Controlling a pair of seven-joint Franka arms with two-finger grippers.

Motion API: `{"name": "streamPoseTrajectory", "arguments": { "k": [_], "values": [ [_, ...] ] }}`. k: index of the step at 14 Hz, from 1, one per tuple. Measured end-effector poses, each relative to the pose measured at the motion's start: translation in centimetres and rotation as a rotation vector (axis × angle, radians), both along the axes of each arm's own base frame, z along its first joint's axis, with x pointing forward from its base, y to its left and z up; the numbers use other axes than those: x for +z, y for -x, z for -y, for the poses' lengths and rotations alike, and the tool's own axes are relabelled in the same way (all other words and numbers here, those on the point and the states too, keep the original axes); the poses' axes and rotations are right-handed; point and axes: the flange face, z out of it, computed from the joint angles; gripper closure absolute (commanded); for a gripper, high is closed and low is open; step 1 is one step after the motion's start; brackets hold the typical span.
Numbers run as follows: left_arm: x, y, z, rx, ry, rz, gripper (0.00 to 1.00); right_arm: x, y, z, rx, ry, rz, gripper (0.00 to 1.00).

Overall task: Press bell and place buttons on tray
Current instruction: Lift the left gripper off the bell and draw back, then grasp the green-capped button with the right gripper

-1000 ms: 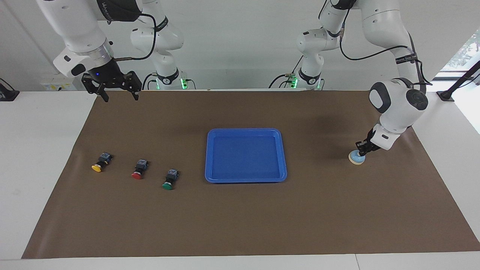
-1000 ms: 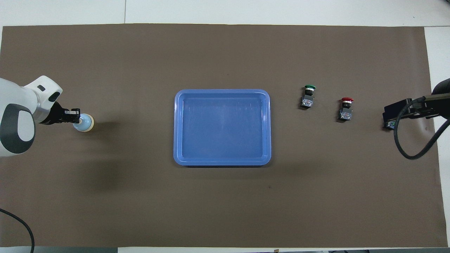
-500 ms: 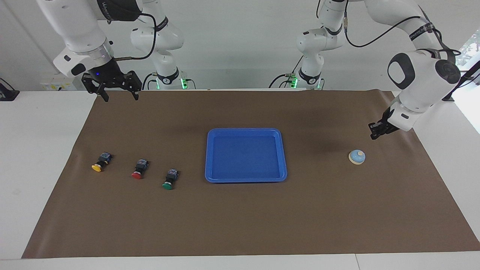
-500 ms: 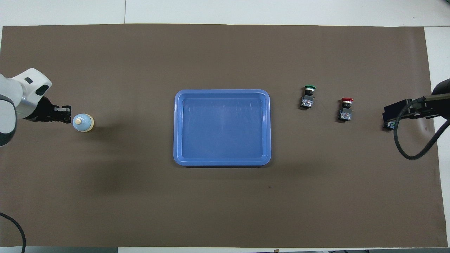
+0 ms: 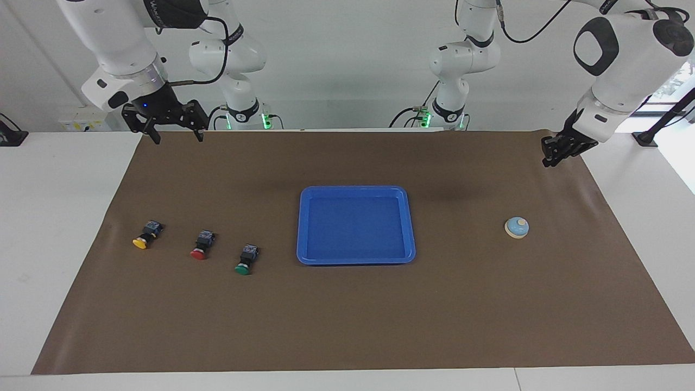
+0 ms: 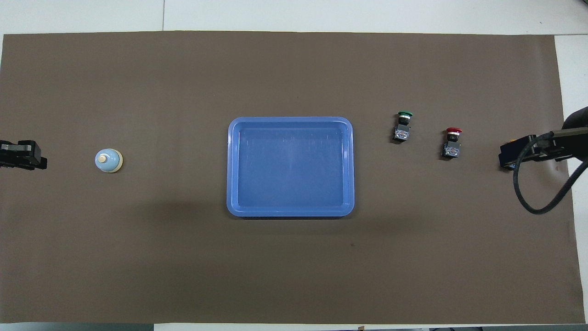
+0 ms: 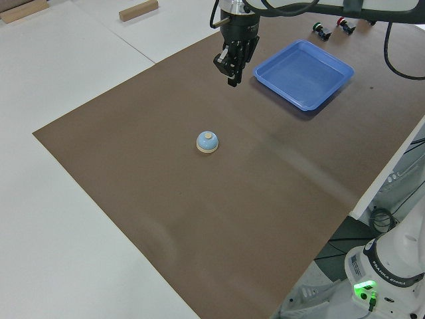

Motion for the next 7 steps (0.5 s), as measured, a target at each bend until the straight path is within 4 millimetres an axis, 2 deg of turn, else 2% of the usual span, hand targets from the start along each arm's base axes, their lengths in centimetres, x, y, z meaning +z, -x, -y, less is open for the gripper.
{"name": "streamPoseTrajectory", "arguments": {
  "k": [1,2,4,7],
  "values": [
    [0.8,0.0,0.4,-0.008,0.0,0.002,0.29,0.0,0.0,0.0,0.001,0.0,0.001,0.0],
    [1.2,0.0,0.8,-0.014,0.0,0.003,0.02,-0.1,-0.1,-0.2,-0.004,0.0,0.01,0.0],
    [1.5,0.0,1.0,-0.016,0.0,0.005,0.0,-1.3,-0.8,-0.7,-0.046,0.002,0.049,0.0],
    [1.7,0.0,1.1,-0.013,-0.001,0.011,0.0,-5.2,-1.9,-3.2,-0.087,0.005,0.062,0.0]
  ]
}}
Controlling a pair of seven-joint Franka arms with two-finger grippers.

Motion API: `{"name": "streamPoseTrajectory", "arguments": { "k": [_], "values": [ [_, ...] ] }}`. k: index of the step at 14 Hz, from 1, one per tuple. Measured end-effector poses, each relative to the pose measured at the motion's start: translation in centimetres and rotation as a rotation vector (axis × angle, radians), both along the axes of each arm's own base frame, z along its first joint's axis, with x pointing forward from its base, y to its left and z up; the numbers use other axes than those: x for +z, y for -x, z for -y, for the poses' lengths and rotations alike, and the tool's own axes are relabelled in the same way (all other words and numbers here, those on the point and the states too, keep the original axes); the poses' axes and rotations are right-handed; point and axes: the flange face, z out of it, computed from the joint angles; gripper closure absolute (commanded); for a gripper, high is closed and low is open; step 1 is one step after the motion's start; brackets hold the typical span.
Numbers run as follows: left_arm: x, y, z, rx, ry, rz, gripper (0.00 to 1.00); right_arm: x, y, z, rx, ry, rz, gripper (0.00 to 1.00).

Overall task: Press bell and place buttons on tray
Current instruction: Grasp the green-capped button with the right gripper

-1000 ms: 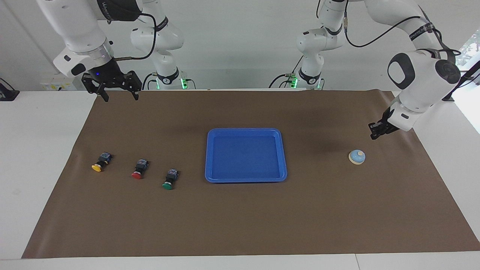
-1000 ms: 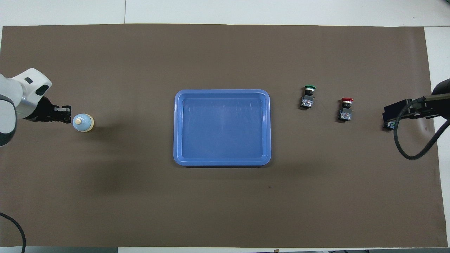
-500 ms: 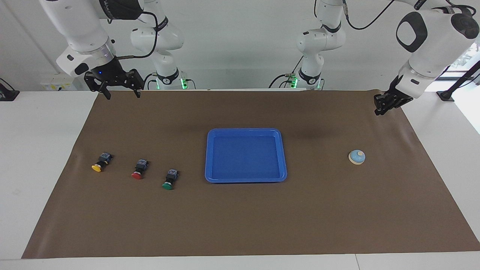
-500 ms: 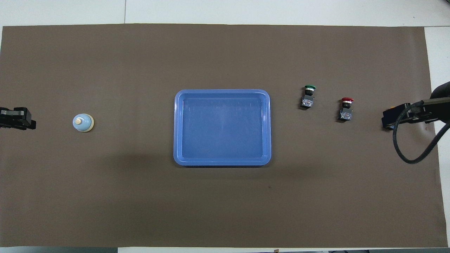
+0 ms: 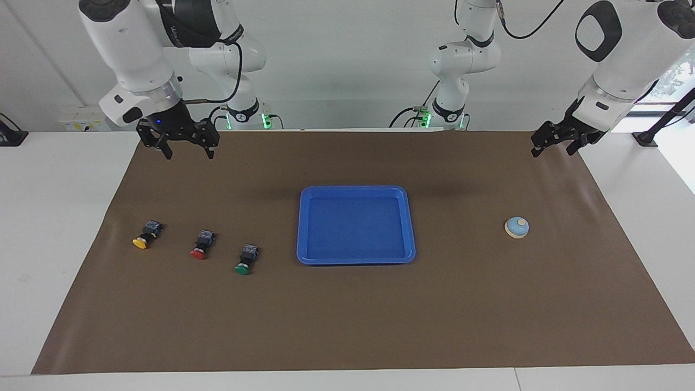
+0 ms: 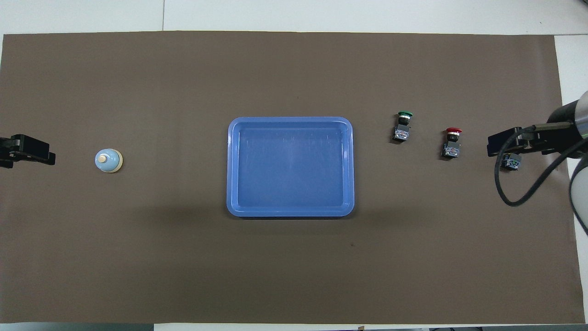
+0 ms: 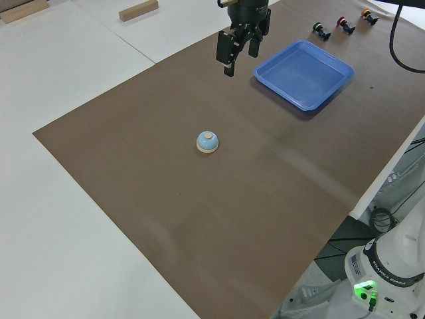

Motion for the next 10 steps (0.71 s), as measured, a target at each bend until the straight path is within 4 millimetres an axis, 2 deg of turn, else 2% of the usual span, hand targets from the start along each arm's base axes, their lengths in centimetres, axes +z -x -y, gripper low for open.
{"name": "streamPoseTrajectory", "arguments": {
  "k": [2,4,6,10],
  "values": [
    [0.6,-0.1,0.4,-0.004,-0.001,0.013,0.0,-3.9,-2.0,-2.1,-0.014,-0.001,0.008,0.0],
    [0.9,-0.1,0.7,-0.007,-0.001,0.013,0.0,-9.0,-4.4,-4.4,-0.039,-0.001,0.012,0.0],
    [1.1,0.1,1.0,-0.002,-0.002,0.004,0.0,-13.4,-6.1,-6.3,-0.073,0.0,0.007,0.0],
    [2.1,0.2,1.6,-0.008,-0.002,0.006,0.0,-20.2,-8.1,-7.1,-0.145,0.002,-0.001,0.0]
  ]
}}
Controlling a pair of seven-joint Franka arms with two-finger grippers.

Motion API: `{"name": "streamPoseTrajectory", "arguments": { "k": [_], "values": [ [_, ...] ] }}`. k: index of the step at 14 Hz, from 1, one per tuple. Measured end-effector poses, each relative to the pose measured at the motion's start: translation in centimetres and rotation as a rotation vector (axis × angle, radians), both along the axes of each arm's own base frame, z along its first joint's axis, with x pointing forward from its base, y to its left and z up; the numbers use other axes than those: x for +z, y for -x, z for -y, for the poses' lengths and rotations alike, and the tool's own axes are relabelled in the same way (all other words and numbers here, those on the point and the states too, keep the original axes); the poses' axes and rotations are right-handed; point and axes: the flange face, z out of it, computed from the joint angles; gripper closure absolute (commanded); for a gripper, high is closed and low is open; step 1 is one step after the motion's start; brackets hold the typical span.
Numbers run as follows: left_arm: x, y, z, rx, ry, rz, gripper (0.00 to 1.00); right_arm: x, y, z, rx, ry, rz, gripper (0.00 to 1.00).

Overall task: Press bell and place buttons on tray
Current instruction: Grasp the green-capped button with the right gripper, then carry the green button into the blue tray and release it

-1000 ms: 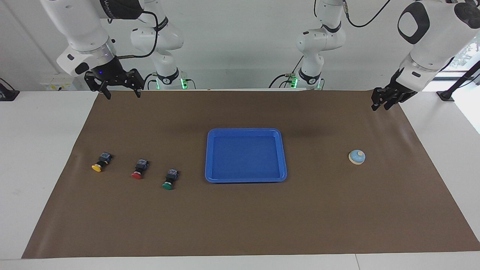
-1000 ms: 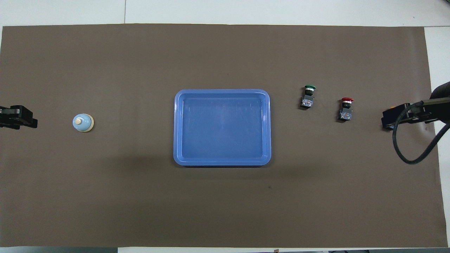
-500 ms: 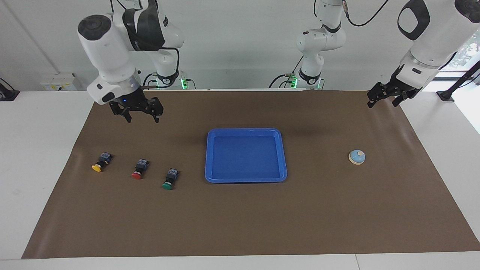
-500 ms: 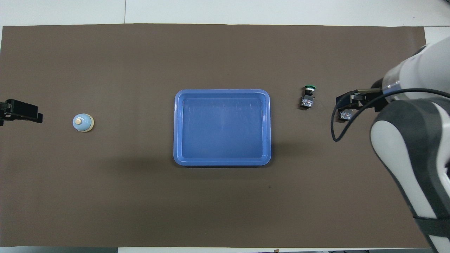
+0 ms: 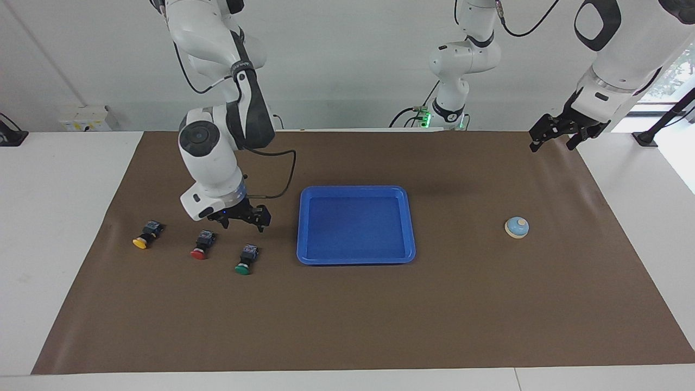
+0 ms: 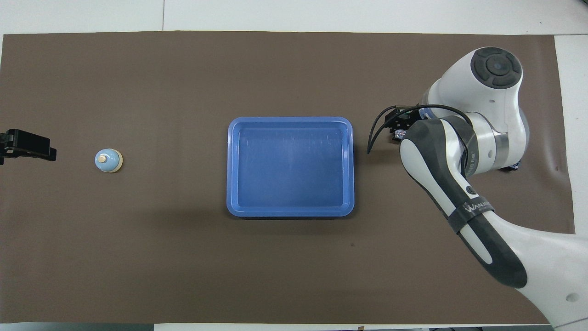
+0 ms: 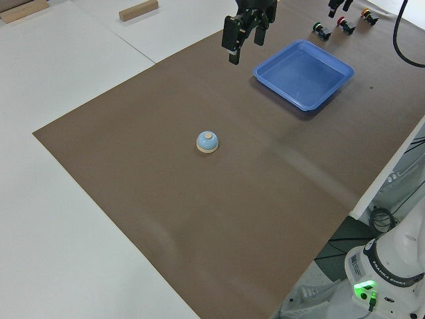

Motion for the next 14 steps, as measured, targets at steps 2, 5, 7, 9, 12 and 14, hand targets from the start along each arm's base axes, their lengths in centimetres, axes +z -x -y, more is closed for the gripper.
{"name": "streamPoseTrajectory", "arguments": {
  "k": [2,5,7,9,12,14],
  "values": [
    [0.3,0.1,0.1,-0.002,0.0,-0.002,0.0,-2.7,-0.6,-0.2,-0.025,0.009,-0.002,0.0],
    [0.5,0.2,0.2,-0.003,-0.001,-0.001,0.0,-4.7,-1.3,-0.3,-0.055,0.014,0.03,0.01],
    [0.5,0.2,0.4,-0.005,-0.001,-0.002,0.0,-5.7,-1.7,-0.6,-0.086,0.015,0.054,0.03],
    [0.5,0.3,1.0,-0.006,-0.001,-0.003,0.0,-6.7,-2.0,-1.0,-0.077,0.028,0.072,0.09],
    [0.5,0.3,2.0,-0.008,-0.003,-0.004,0.0,-7.5,-2.2,-0.5,-0.074,0.038,0.077,0.18],
    [0.5,0.3,2.3,-0.005,-0.003,-0.004,0.0,-7.5,-2.2,-0.5,-0.074,0.039,0.077,0.55]
  ]
}}
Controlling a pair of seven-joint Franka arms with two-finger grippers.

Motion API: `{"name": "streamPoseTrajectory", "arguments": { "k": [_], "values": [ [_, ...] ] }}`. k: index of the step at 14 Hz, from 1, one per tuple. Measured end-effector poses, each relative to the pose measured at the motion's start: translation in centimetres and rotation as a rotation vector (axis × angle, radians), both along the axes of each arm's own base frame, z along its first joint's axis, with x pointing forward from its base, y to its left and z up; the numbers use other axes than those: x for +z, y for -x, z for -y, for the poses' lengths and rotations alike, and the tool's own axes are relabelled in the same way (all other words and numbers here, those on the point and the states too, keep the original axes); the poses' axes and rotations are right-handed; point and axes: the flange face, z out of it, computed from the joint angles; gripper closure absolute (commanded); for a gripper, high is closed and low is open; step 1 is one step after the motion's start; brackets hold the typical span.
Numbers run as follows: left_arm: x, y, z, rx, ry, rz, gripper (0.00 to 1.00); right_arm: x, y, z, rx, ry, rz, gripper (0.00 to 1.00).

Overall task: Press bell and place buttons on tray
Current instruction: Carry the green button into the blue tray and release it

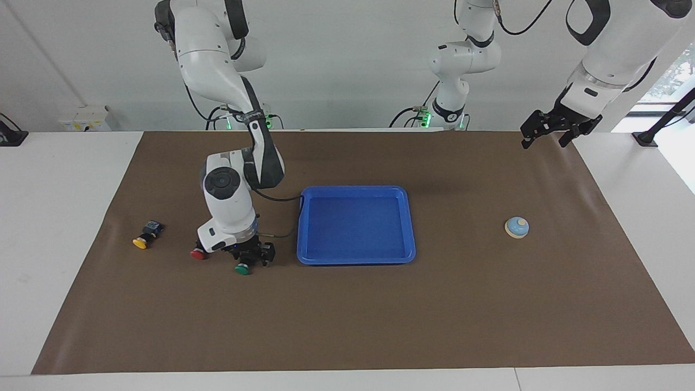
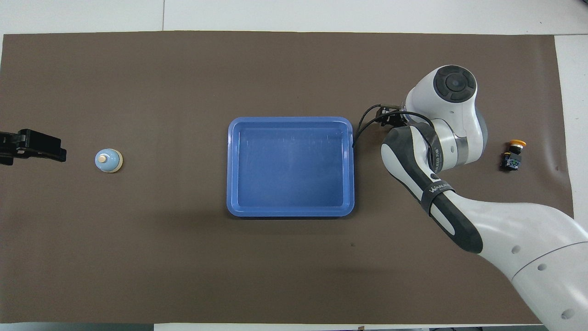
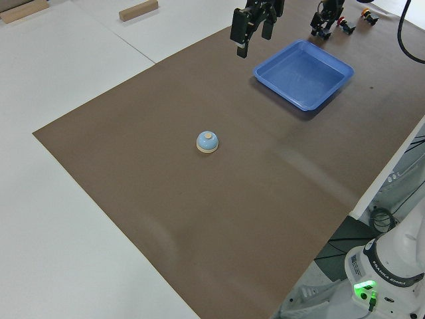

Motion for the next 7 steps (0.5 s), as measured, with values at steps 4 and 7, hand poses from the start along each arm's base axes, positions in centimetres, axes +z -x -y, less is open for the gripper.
{"name": "streamPoseTrajectory", "arguments": {
  "k": [4,7],
  "values": [
    [0.0,0.04,0.78,-0.006,0.0,-0.001,0.0,-0.03,0.05,0.01,-0.005,0.001,-0.005,1.0],
    [-0.04,0.12,1.15,-0.013,0.0,-0.006,0.0,0.04,0.18,-0.24,-0.017,0.004,-0.019,1.0]
  ]
}}
